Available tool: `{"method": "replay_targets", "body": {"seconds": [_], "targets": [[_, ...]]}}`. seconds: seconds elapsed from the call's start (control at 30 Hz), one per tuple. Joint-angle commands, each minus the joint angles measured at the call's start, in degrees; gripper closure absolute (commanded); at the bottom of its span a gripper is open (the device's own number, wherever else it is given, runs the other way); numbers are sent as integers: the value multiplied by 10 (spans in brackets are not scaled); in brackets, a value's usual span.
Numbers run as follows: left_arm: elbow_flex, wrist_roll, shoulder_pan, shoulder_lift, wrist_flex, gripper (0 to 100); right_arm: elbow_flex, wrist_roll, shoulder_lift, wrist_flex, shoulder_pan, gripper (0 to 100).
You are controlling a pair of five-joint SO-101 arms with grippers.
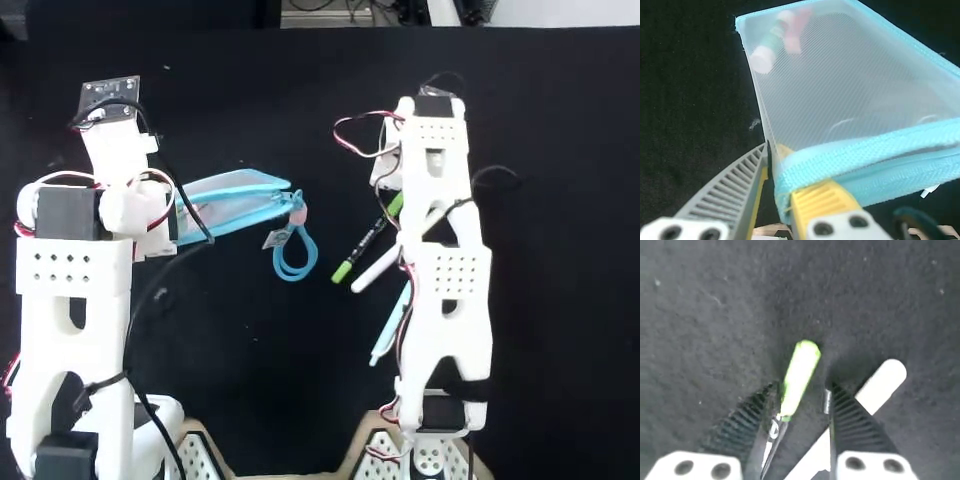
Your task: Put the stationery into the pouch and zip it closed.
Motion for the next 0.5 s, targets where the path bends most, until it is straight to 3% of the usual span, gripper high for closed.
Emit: {"method": "replay_targets", "body": {"seconds": [0.0, 0.1, 0.17, 0.47], "targets": [[15, 3, 1, 4, -3, 970, -80, -7, 36, -1, -15, 864], [15, 3, 1, 4, -4, 970, -113, -3, 68, 18, -14, 894], [15, 3, 1, 4, -4, 970, -138, -1, 80, 36, -11, 986], [15, 3, 1, 4, -5, 970, -143, 64, 7, 43, -15, 988]]}}
